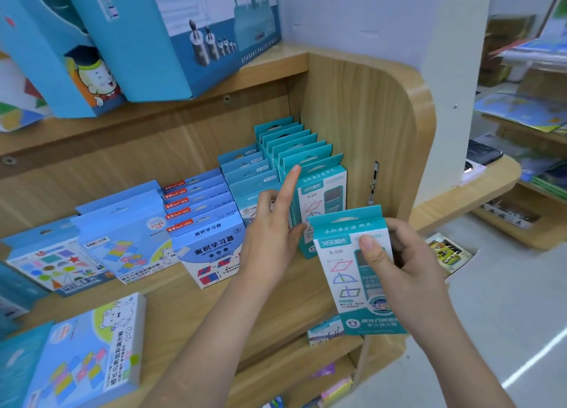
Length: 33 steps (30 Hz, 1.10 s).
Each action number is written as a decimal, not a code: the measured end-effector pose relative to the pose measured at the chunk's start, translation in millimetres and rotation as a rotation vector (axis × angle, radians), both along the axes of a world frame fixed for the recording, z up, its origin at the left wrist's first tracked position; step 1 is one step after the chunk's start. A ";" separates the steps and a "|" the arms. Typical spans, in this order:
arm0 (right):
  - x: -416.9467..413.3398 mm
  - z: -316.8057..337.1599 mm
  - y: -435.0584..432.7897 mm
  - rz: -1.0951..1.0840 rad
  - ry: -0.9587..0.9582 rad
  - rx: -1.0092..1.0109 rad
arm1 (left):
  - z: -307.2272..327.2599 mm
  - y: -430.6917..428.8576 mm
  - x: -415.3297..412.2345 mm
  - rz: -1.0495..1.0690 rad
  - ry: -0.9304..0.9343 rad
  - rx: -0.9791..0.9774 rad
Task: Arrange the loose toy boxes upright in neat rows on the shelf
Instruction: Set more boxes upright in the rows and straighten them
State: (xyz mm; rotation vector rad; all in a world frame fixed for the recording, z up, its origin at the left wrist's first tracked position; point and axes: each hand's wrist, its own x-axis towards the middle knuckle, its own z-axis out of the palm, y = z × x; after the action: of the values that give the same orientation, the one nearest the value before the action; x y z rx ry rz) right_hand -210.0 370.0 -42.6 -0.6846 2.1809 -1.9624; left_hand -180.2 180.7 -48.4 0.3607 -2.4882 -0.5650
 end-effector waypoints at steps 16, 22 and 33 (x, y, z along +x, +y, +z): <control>-4.6 -1.9 -20.9 0.002 0.243 0.029 | -14.3 25.9 33.0 0.013 0.036 0.389; -1.5 2.3 -22.0 -0.044 0.451 0.159 | -14.6 18.7 16.0 0.114 0.065 0.253; -18.4 11.9 -37.6 -0.045 0.651 0.501 | -28.5 17.4 5.1 0.182 -0.063 0.137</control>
State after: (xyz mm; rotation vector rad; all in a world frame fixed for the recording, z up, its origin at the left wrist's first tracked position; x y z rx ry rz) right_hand -228.4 332.5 -30.7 -1.3099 2.8991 -1.1982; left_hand -175.1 198.1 -76.9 0.6598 -2.4499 -0.6588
